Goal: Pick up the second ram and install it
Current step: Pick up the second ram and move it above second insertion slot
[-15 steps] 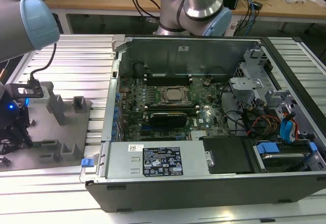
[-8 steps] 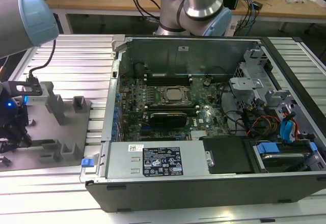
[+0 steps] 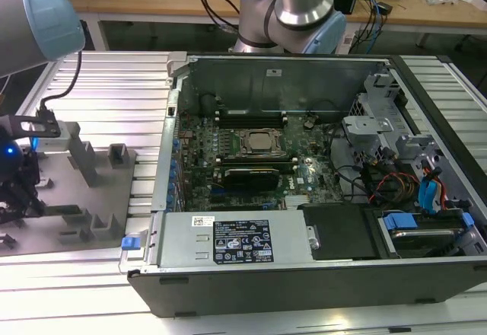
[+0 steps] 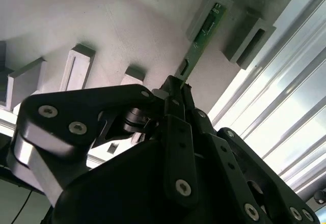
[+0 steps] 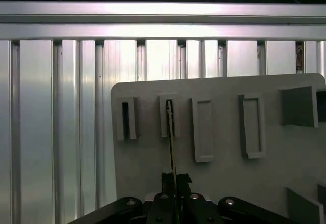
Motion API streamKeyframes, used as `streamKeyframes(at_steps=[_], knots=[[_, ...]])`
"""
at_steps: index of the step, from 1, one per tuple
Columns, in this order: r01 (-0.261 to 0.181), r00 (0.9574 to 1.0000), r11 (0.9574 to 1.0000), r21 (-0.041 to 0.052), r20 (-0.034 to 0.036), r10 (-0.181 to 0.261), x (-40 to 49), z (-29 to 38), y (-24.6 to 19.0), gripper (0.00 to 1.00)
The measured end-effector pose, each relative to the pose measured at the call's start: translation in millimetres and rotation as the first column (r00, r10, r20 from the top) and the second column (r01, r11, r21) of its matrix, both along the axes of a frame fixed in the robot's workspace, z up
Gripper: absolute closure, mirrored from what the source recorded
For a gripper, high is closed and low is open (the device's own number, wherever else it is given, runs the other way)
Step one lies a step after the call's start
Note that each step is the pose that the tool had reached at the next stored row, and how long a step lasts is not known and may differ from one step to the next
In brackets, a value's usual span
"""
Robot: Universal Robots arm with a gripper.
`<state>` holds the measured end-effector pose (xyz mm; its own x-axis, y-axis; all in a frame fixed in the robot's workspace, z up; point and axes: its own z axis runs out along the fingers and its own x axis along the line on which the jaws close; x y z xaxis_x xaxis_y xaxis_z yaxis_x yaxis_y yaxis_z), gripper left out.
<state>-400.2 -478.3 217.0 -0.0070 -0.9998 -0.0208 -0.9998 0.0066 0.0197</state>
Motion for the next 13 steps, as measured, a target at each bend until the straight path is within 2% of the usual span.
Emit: streamKeyframes(at_steps=[6,13], knots=[[0.000,1.0000,1.0000,-0.0005,0.0000,0.000,0.0,7.8,0.3,0.86],[0.000,1.0000,1.0000,-0.0013,0.0000,0.000,0.0,20.4,0.7,0.86]])
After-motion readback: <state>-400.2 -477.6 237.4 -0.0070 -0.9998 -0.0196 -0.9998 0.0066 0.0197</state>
